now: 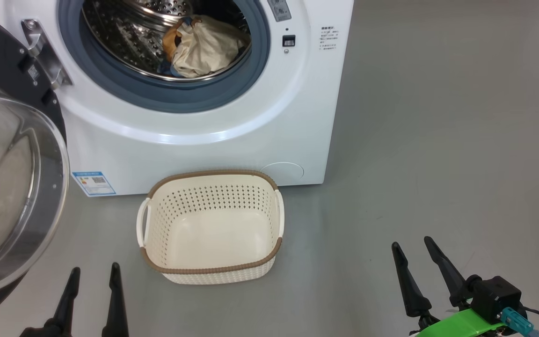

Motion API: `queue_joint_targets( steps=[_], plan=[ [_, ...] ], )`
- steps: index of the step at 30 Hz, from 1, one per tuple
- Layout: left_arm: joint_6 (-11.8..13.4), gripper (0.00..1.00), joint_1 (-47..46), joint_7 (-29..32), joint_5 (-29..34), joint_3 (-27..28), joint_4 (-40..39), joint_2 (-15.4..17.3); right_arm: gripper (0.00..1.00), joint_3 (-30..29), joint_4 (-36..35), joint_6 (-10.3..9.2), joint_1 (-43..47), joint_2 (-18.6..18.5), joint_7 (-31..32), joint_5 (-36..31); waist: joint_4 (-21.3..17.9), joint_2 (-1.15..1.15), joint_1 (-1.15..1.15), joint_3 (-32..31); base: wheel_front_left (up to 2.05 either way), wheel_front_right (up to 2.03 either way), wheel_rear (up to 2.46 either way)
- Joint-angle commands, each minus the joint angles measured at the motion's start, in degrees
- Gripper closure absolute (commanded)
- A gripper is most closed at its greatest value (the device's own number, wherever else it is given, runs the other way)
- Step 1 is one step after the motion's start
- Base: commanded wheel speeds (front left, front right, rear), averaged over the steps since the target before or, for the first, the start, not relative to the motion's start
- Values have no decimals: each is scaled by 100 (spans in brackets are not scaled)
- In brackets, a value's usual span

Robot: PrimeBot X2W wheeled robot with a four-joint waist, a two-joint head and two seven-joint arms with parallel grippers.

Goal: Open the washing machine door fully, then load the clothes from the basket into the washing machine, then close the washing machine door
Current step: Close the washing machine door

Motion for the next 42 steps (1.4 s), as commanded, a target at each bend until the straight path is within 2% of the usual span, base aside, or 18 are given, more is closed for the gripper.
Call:
queue_joint_targets(
  steps=[1, 21, 30, 42],
  plan=[
    [40, 0, -211, -36, -36, 169, -156, 28, 0, 150, -118, 10, -122, 2, -34, -34, 0, 0, 0, -22, 0, 0, 0],
    [26, 0, -162, -36, -99, 69, -141, 28, 0, 173, -83, 10, -67, 2, -34, -60, 121, 0, 0, -140, 0, 0, 0],
    [68, 0, -121, -36, -125, 19, -148, 28, 0, 185, -111, 10, -25, 2, -34, -82, 434, 0, 0, -246, 0, 0, 0],
    [177, 0, -84, -36, -277, -60, -155, 28, 0, 223, -128, 10, -9, 2, -34, -106, 1104, 0, 0, -340, 0, 0, 0]
  ],
)
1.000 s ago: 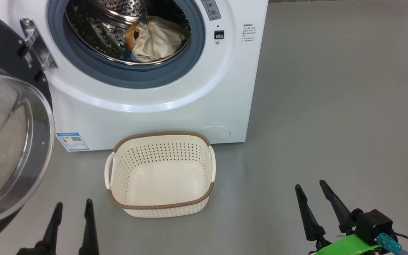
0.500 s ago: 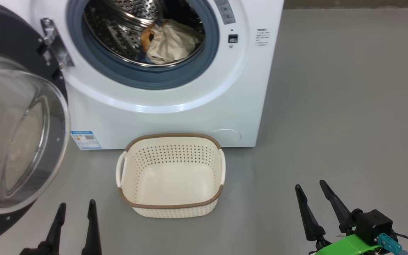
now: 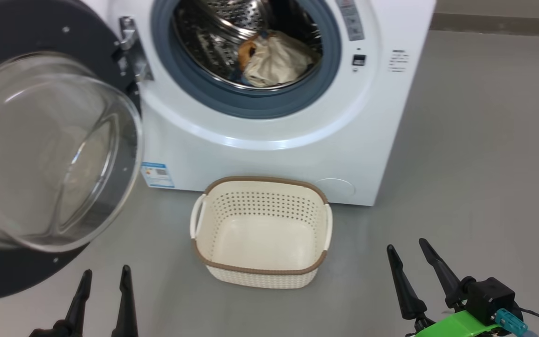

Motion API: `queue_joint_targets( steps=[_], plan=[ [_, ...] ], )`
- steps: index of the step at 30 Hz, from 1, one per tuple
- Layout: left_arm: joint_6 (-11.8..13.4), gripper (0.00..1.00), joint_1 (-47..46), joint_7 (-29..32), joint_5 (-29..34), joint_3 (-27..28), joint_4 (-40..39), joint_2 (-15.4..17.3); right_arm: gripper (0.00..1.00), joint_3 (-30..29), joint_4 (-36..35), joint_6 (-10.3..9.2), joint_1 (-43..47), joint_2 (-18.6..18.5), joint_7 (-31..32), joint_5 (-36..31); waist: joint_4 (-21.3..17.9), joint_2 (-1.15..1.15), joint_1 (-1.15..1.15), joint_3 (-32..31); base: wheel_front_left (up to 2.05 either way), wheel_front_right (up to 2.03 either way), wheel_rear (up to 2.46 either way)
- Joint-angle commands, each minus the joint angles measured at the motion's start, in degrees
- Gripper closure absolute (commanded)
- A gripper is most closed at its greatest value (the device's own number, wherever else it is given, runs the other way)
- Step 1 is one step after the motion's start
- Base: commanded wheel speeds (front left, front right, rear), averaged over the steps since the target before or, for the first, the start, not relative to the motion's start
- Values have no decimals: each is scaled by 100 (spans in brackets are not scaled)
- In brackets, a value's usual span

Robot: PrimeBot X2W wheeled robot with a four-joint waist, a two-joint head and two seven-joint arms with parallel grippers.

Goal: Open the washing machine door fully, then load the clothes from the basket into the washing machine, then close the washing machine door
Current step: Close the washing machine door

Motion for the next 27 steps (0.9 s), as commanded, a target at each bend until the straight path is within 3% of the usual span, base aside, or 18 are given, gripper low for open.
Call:
queue_joint_targets(
  steps=[1, 27],
  plan=[
    [35, 0, -125, -36, -28, 174, -141, 28, 0, 157, -148, 10, -20, 2, -34, -55, 195, 0, 0, -24, 0, 0, 0],
    [309, 0, -99, -36, -286, 196, -79, 28, 0, 427, -35, 10, -243, 2, -4, -148, 1611, 0, 0, 116, 0, 0, 0]
  ],
)
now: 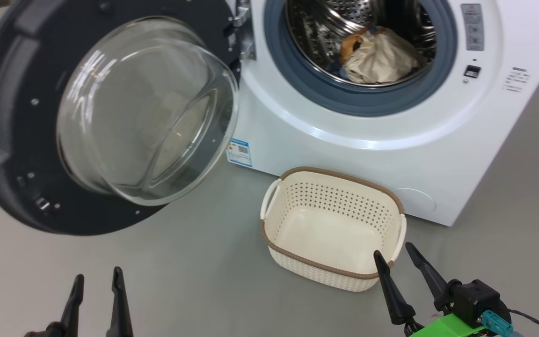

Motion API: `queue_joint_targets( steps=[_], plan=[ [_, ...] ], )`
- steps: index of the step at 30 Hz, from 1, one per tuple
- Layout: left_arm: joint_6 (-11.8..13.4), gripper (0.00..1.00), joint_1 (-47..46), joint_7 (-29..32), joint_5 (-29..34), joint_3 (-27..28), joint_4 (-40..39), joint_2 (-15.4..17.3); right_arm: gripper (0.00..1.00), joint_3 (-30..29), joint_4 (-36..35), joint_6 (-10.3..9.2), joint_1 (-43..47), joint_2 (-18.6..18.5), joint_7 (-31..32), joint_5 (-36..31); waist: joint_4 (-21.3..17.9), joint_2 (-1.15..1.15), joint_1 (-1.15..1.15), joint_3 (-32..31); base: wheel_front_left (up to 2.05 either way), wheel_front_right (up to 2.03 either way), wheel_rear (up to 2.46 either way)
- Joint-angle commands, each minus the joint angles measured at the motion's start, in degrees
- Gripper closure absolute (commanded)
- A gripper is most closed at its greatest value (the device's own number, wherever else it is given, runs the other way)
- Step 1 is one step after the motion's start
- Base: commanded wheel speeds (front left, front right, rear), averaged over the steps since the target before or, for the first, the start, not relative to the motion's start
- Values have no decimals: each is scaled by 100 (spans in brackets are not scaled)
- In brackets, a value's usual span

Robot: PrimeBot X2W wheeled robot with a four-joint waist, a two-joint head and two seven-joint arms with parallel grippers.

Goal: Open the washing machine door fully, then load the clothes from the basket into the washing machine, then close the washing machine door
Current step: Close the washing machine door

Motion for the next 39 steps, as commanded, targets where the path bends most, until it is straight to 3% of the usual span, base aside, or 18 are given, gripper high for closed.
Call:
queue_joint_targets(
  steps=[1, 17, 39],
  plan=[
    [68, 0, -94, -36, -21, 210, -113, 28, 0, 176, -103, 10, -237, 4, -4, -75, 178, 0, 0, 15, 0, 0, 0],
    [222, 0, -28, -36, 48, 250, -93, 28, 0, 257, -87, 10, -259, 4, 14, -119, 402, 0, 0, 36, 0, 0, 0],
    [241, 0, 25, -36, 124, 280, -107, 28, 0, 275, -53, 10, -233, 4, 23, -96, 395, 0, 0, 7, 0, 0, 0]
  ],
)
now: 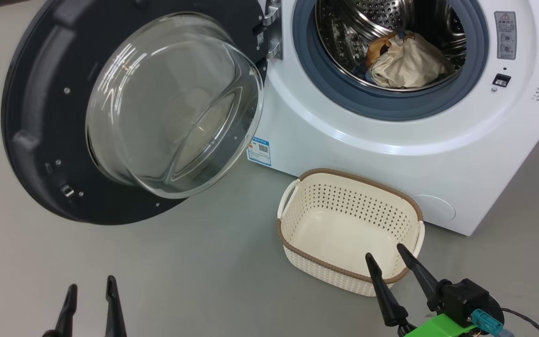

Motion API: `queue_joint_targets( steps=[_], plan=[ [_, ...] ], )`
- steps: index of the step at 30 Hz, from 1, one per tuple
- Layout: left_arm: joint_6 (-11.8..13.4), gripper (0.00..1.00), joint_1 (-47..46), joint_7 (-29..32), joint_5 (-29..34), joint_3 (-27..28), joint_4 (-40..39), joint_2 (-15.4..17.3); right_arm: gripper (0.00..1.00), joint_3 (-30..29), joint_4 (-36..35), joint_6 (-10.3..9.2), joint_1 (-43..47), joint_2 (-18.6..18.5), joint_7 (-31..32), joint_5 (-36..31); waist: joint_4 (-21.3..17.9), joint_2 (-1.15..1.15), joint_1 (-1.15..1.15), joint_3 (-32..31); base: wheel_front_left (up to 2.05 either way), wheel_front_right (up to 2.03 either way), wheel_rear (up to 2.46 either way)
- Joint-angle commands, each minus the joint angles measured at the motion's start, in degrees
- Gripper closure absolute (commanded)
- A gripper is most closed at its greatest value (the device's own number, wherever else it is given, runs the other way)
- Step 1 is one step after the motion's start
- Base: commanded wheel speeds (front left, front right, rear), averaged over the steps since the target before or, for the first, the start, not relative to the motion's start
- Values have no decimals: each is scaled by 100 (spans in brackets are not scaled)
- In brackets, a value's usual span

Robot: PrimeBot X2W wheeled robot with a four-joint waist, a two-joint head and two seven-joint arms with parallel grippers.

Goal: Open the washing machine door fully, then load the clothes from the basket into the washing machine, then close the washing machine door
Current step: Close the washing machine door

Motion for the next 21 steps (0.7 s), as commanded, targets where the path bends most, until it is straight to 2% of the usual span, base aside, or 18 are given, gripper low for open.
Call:
queue_joint_targets(
  steps=[1, 2, 3, 4, 5, 13, 18, 21],
  plan=[
    [19, 0, -129, -36, 63, 187, -115, 28, 0, 127, -152, 10, -169, 6, -21, 28, 1, 0, 0, 5, 0, 0, 0],
    [17, 13, -131, -36, 67, 186, -111, 28, 0, 124, -147, 10, -172, 6, -21, 32, 2, 0, 0, 6, 0, 0, 0],
    [12, 51, -129, -36, 81, 183, -99, 28, 0, 122, -143, 10, -175, 6, -22, 35, 1, 0, 0, 6, 0, 0, 0],
    [7, 65, -128, -36, 97, 180, -83, 28, 0, 121, -140, 10, -177, 6, -23, 39, 1, 0, 0, 7, 0, 0, 0],
    [-2, 100, -128, -36, 107, 177, -67, 28, 0, 118, -136, 10, -177, 6, -23, 42, 0, 0, 0, 6, 0, 0, 0],
    [-56, 100, -135, -36, -16, 203, 58, 28, 0, 110, -160, 10, -161, 6, -22, 57, -20, 0, 0, -1, 0, 0, 0],
    [-221, 100, -294, -36, -806, 483, 19, 28, 0, 104, -174, 10, -154, 6, -20, 93, -39, 0, 0, 3, 0, 0, 0],
    [-302, 100, -409, -36, -1044, 719, -125, 28, 0, 94, -177, 10, -150, 6, -20, 112, -49, 0, 0, 7, 0, 0, 0]
  ],
)
